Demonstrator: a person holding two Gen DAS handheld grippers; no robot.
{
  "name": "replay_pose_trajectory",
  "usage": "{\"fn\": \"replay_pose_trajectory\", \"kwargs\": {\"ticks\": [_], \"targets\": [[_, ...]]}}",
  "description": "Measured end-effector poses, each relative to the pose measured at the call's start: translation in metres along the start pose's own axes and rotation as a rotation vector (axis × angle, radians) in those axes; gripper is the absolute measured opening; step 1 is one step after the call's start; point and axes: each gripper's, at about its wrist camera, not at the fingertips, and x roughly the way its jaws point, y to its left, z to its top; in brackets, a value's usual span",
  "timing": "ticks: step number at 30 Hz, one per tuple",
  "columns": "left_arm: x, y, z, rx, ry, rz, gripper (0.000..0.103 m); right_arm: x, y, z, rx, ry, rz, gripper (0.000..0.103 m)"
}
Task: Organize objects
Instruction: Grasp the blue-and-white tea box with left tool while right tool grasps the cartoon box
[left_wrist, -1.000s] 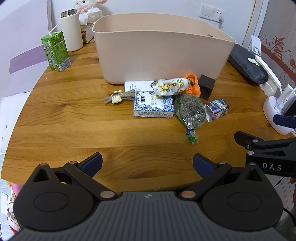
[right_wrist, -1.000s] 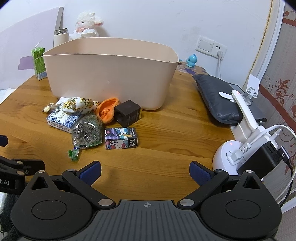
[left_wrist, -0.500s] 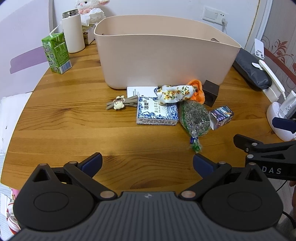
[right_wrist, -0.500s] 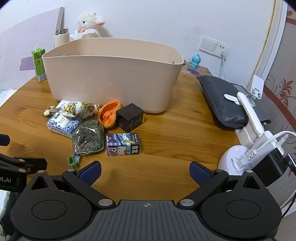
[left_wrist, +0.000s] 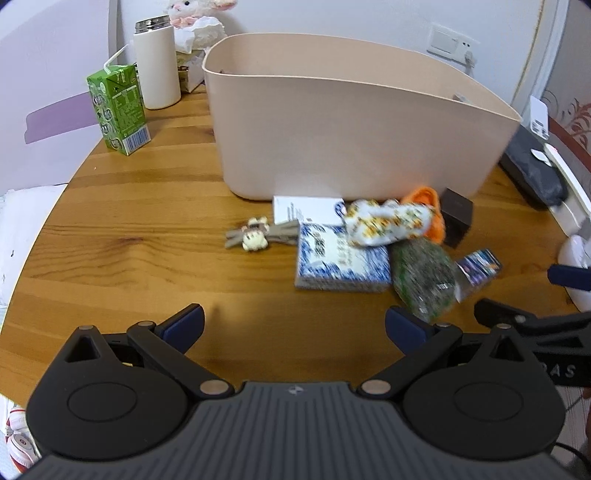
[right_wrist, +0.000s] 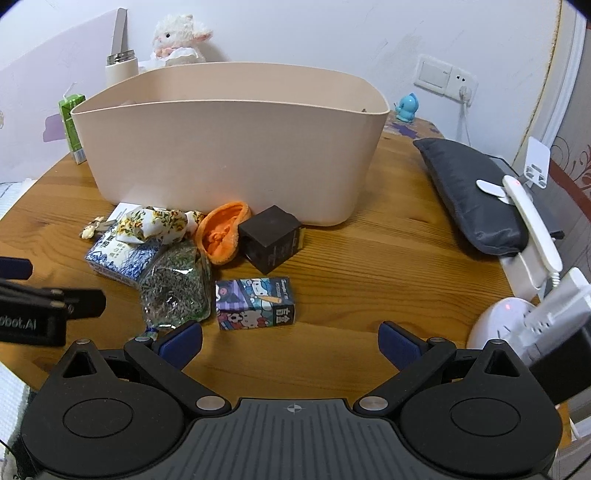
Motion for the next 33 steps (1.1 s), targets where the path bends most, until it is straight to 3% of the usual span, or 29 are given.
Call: {"fn": "replay_pose_trajectory", "kwargs": {"ticks": [5,19,22,25,28,32,33], "targets": [[0.013,0.0,0.008,-0.002,-0.02,-0.013,0.103,0.012,0.0,0.004,0.006,0.024,0.018,0.103],[0.038,-0.01,0.019,-0.003,-0.009,-0.091,0.103,0.036,-0.003,0.012,0.027,0.041,0.079,0.09],[0.04,-0.012,0.021,-0.013,-0.014,-0.1,0.102,0.036,0.0,0.013,0.021,0.027,0.086,0.082],[0.039,-0.018,0.023,0.002,-0.028,-0.081,0.087,0.036,0.001,0.014,0.013,0.016,0.091,0.075],[0.04,-0.021,0.024,0.005,-0.028,-0.072,0.085,0.035,0.001,0.014,0.013,0.011,0.099,0.067],[0.037,-0.028,0.021,0.049,-0.037,-0.04,0.067,0.032,-0.002,0.013,0.017,0.003,0.096,0.053],[0.036,-0.028,0.021,0.055,-0.037,-0.038,0.067,0.031,-0.002,0.013,0.017,0.002,0.096,0.047]]}}
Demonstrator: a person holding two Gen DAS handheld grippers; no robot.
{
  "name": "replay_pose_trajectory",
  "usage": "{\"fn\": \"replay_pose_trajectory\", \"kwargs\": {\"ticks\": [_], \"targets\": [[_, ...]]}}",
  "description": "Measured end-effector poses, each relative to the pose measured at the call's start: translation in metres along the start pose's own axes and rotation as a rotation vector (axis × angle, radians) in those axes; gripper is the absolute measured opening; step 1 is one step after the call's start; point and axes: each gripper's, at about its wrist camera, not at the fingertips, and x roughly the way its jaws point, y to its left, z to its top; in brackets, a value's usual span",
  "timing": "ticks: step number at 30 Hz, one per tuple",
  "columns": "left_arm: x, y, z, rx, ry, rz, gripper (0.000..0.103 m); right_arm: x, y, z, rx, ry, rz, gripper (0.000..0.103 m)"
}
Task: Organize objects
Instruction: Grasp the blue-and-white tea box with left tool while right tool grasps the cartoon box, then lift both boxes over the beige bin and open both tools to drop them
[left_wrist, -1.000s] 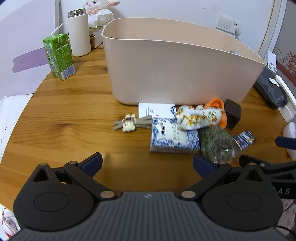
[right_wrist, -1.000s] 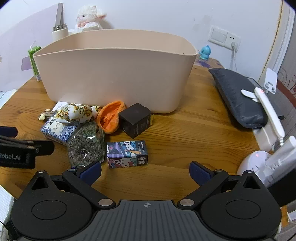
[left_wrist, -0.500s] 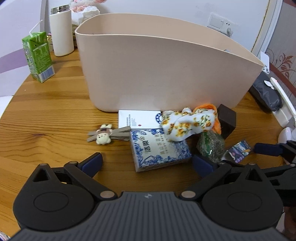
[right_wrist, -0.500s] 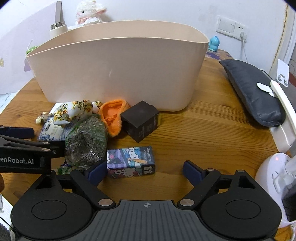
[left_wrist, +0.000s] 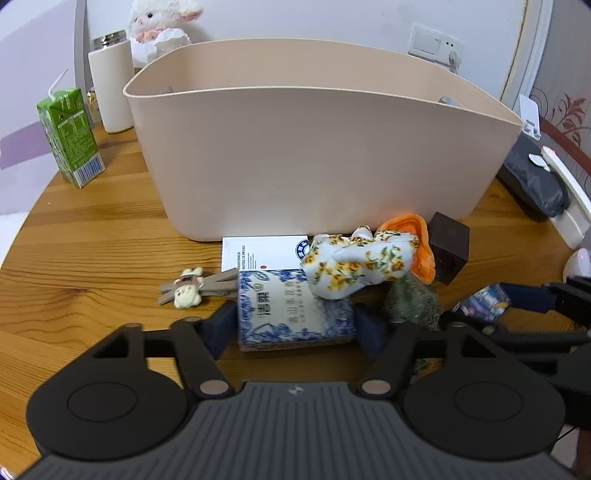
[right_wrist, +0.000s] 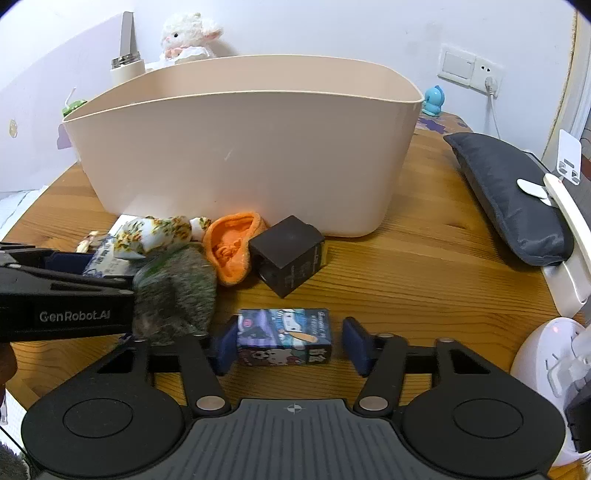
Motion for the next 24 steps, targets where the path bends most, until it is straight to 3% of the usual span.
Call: {"fn": "replay_pose_trajectory", "kwargs": {"ticks": [11,18,24], "targets": [[-0.026,0.008,-0.012,0.031,-0.005,-0.048,0.066,-0.022,-0.001,-0.001,-0.019,-0.065,-0.027,0.046],[-0.068,0.012,-0.008,0.045,-0.081,-0.069,0.066,-0.047,-0.007,0.01,-0.006,-0.141,-0.049,0.046],[-0.095,0.022,0.014,0.034,-0.178,-0.06,0.066,-0.065,-0.012,0.036,0.009,-0.212,-0.057,0.046]]}}
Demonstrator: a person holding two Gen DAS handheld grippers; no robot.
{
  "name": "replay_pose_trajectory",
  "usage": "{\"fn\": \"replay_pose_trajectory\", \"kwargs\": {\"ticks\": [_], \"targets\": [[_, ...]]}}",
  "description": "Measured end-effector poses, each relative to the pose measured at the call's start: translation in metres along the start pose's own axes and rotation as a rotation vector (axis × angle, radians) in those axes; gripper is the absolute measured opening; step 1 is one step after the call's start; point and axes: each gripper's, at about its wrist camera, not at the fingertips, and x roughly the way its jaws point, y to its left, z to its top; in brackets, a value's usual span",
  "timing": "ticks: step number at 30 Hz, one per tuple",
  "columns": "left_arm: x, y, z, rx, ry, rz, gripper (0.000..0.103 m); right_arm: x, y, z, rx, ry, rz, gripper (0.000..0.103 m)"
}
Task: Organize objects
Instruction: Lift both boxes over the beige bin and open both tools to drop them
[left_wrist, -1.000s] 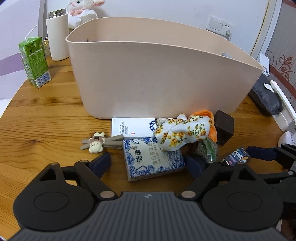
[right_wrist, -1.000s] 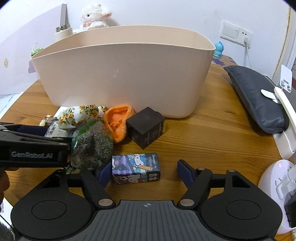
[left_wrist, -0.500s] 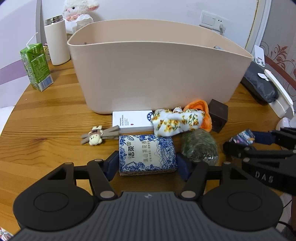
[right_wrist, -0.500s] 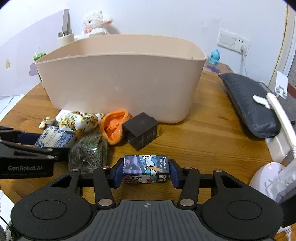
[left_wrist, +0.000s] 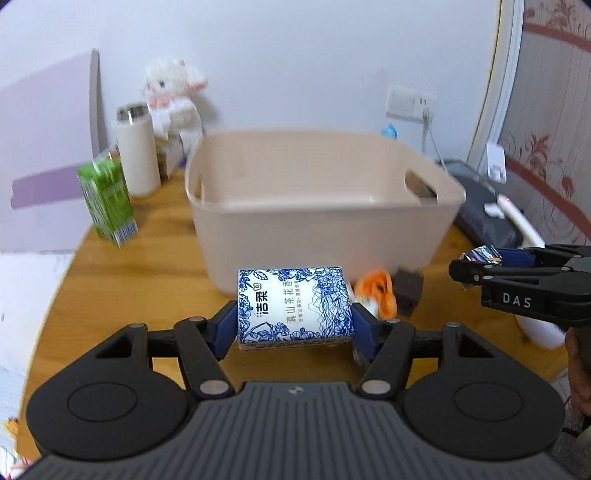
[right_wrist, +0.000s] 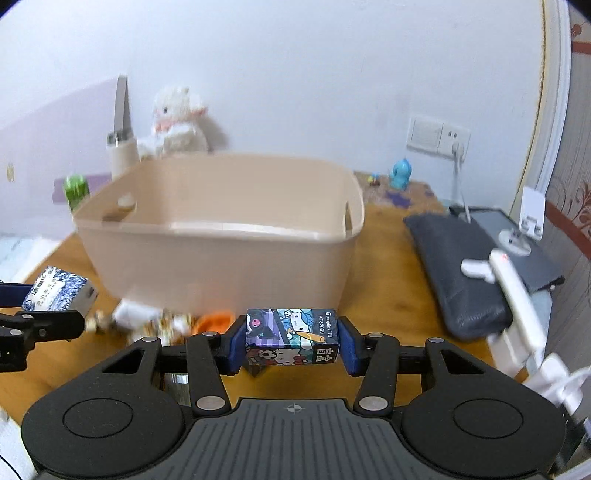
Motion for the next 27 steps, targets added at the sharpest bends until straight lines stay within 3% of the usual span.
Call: {"fn": "replay_pose_trajectory", "kwargs": {"ticks": [8,13,19,27], "targets": [[-0.005,0.009,0.046,0.005,-0.117,0.018,0.066,-0.009,0.003,0.047,-0.002,-0.115,-0.006,0.046],[0.011,0.008,0.072,0.019,-0.163,0.062,0.066,0.009,0.008,0.069,0.003,-0.124,-0.009,0.046],[0.052,0.007,0.093,0.048,-0.13,0.086,0.066,0.046,0.012,0.089,0.02,-0.078,-0.031,0.046],[0.121,0.001,0.095,0.08,0.008,0.116,0.066,0.088,0.014,0.086,0.012,0.026,-0.064,0.047]]}}
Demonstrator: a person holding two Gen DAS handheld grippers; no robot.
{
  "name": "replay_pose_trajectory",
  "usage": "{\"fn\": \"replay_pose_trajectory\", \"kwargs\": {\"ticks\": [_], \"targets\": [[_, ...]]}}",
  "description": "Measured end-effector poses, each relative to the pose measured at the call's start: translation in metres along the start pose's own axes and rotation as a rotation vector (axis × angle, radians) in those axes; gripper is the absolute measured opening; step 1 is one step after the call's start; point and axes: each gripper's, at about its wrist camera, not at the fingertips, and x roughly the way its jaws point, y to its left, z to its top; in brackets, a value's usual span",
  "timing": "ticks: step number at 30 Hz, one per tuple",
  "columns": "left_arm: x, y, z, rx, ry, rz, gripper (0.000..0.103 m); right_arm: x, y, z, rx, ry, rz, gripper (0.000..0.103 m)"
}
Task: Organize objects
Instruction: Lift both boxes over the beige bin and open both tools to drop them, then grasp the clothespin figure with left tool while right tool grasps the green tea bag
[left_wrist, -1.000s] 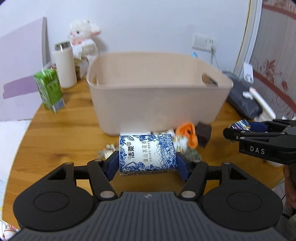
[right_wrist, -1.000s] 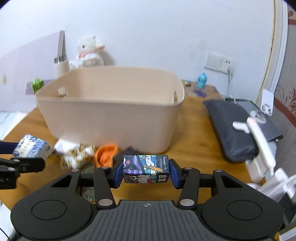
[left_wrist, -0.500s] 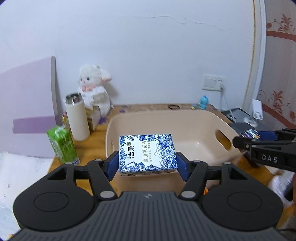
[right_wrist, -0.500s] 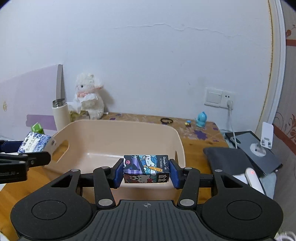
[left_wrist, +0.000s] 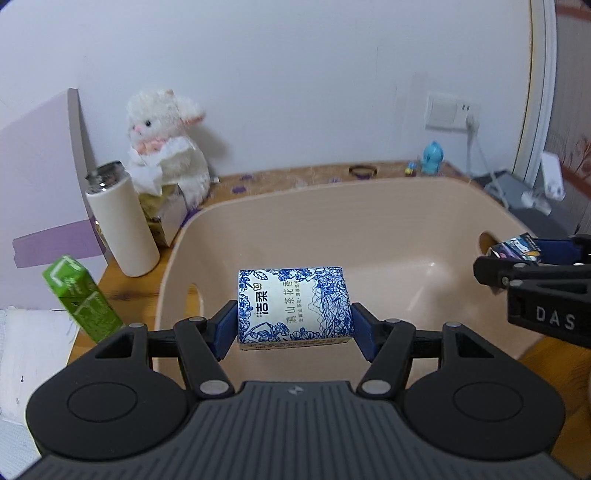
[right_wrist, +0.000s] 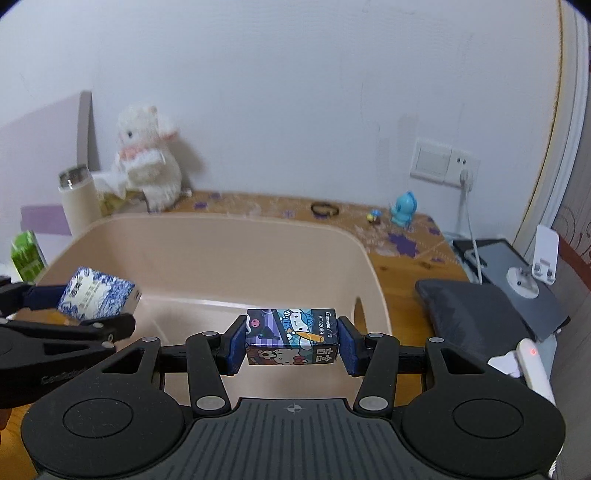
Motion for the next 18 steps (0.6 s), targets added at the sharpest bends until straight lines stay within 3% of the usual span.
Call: {"fn": "replay_pose_trajectory", "kwargs": {"ticks": [7,8,11,12,14,18], "targets": [[0.022,-0.002,-0.004,0.001,0.059,-0.016,0.066,0.021,0.001,-0.006,-0.022,0.06,-0.019,0.048],[0.022,-0.002,-0.005,0.002,0.063,-0.02,0.066,0.022,0.002,-0.007,-0.024,0.064,-0.023,0.056],[0.021,-0.001,-0.003,0.007,0.065,-0.033,0.067,0.021,0.001,-0.006,-0.022,0.067,-0.023,0.062],[0.019,0.0,-0.003,0.014,0.064,-0.025,0.069,0.019,0.001,-0.006,-0.023,0.06,-0.023,0.065],[0.013,0.001,-0.002,0.018,0.054,-0.01,0.085,0.011,0.002,-0.005,-0.03,0.035,-0.024,0.069],[-0.006,0.007,0.0,0.018,0.019,-0.008,0.088,-0.008,0.003,-0.003,-0.047,-0.015,-0.031,0.08]]}}
